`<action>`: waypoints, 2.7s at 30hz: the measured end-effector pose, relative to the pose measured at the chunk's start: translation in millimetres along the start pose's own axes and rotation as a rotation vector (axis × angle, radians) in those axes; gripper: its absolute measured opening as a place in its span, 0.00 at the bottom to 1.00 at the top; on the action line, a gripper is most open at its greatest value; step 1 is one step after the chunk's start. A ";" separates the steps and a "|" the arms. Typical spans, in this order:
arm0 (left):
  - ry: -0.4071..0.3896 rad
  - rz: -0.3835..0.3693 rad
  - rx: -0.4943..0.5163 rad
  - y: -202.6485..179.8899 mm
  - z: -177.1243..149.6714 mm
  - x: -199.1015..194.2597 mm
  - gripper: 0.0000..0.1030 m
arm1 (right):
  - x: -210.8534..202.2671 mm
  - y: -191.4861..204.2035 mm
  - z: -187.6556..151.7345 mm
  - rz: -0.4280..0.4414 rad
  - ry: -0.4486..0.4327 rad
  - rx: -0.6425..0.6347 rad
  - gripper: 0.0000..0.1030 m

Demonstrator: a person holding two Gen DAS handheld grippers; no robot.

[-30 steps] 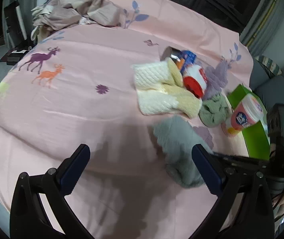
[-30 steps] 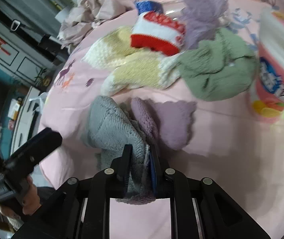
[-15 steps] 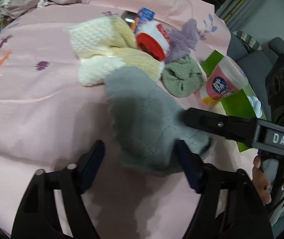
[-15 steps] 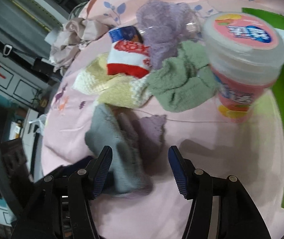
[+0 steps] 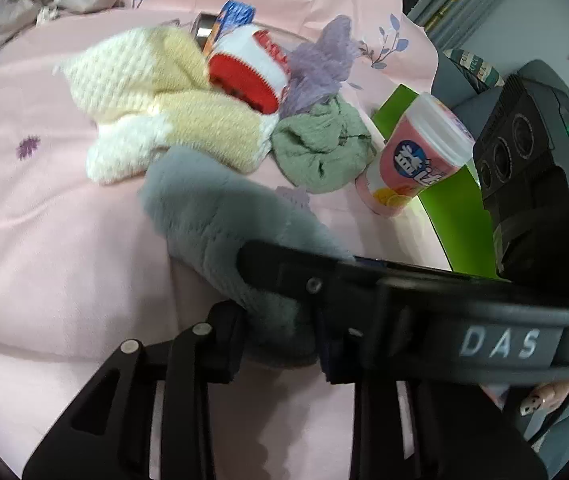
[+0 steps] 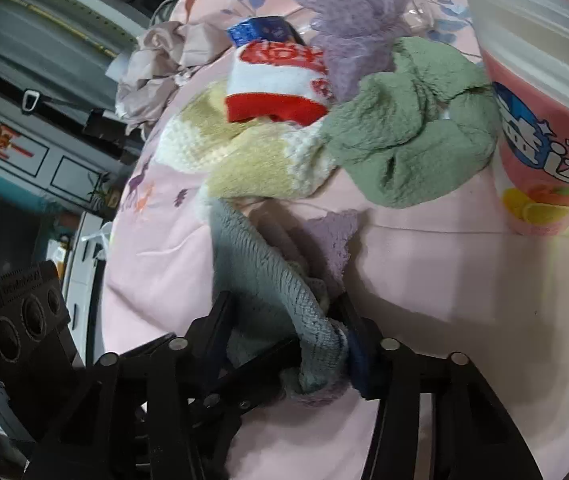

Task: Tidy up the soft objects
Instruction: 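Carry the grey towel with the right gripper into the green box and release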

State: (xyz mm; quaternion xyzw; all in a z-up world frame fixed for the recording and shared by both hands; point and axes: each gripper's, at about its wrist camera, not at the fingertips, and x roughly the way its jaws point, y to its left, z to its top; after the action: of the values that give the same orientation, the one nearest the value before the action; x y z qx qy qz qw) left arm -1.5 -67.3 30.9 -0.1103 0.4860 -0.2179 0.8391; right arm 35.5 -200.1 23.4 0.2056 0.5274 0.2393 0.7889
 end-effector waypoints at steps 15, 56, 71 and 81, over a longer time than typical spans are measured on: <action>-0.191 -0.003 0.258 -107.7 34.8 -57.8 0.23 | -125.6 13.7 1.5 0.014 -0.338 -0.083 0.48; 0.037 -0.034 0.440 -251.1 75.3 92.8 0.23 | -214.9 -165.8 -7.4 -0.109 -0.550 0.404 0.40; 0.083 0.000 0.383 -249.1 83.9 116.6 0.26 | -229.8 -167.3 -17.0 -0.133 -0.598 0.427 0.40; 0.039 -0.064 0.344 -241.2 82.7 82.5 0.62 | -239.4 -164.6 -21.0 -0.219 -0.624 0.423 0.40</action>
State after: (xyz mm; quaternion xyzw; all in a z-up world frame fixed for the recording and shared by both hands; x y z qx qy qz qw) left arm 43.2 -321.0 104.9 0.0238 0.4540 -0.3267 0.8286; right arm -36.4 -472.8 96.6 0.3692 0.3187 -0.0342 0.8723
